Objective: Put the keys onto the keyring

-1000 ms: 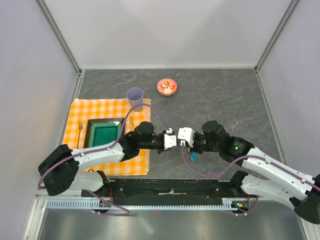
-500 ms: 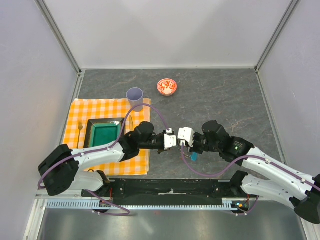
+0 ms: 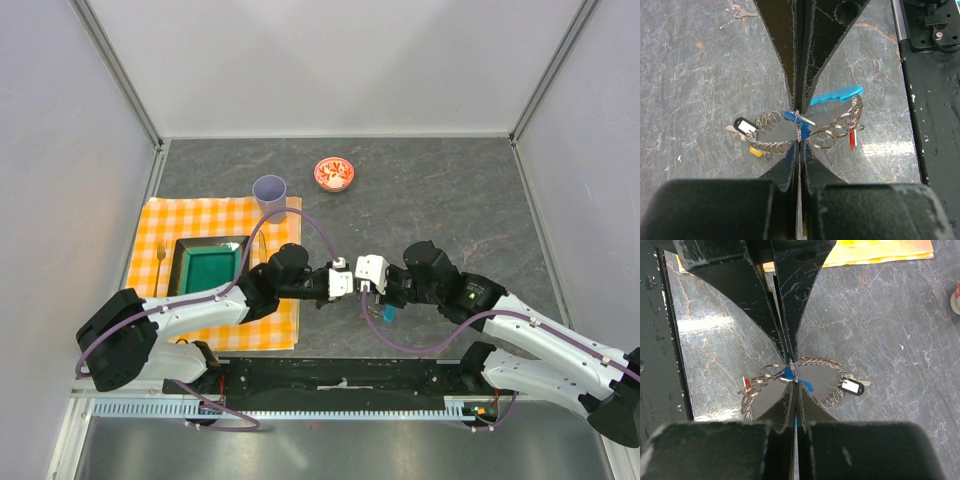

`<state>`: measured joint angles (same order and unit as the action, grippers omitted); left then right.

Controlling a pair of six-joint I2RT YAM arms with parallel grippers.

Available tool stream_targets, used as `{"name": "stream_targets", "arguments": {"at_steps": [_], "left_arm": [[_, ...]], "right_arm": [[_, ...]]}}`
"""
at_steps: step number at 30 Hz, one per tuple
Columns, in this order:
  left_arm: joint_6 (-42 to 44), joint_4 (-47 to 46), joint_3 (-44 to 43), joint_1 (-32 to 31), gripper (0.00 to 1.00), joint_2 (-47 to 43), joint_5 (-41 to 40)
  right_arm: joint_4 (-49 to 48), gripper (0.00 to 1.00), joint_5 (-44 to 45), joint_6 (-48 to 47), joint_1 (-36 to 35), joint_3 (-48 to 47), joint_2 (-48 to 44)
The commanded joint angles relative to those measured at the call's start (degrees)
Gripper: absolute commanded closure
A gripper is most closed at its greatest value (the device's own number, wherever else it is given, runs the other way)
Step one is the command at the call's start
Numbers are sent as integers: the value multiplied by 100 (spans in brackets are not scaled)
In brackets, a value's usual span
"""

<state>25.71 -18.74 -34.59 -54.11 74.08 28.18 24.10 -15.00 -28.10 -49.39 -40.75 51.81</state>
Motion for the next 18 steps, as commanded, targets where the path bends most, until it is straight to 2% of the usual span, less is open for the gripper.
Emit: {"name": "stream_targets", "arguments": {"at_steps": [1,18], "left_arm": [[267,-191,-109,-47,98,-140,73],[302,-191,-109,-47,98,-105,-94]], "right_arm": [[-142,100,-143,50,-36,-12,-4],[-125,100,-81,41,-27,-3,-119]]}}
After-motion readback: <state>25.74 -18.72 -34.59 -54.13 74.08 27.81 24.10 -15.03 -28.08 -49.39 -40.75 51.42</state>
